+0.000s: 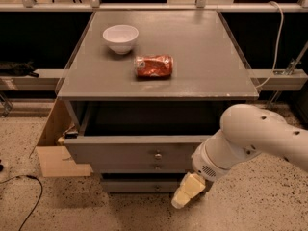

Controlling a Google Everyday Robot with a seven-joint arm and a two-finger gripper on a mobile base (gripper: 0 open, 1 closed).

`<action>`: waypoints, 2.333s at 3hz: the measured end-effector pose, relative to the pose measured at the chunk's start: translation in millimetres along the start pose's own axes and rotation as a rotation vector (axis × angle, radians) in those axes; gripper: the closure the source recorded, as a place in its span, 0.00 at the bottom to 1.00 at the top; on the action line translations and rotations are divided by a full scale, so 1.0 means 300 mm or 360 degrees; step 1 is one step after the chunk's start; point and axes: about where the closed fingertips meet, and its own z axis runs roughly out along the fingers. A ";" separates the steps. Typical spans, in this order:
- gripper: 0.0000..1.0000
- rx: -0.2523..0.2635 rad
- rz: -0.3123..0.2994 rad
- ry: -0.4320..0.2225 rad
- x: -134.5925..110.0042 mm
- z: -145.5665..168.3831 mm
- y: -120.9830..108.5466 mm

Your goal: Close top drawer

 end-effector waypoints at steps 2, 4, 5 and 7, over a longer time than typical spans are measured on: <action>0.53 0.0043 -0.0002 0.0041 -0.043 0.012 -0.043; 0.99 0.0203 -0.0083 0.0091 -0.196 0.001 -0.127; 1.00 0.0200 -0.0002 0.0064 -0.104 0.009 -0.157; 1.00 0.0249 -0.0030 0.0093 -0.158 -0.006 -0.228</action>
Offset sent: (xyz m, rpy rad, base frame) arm 0.0497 0.0150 -0.0037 -0.0951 -0.0236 -0.0146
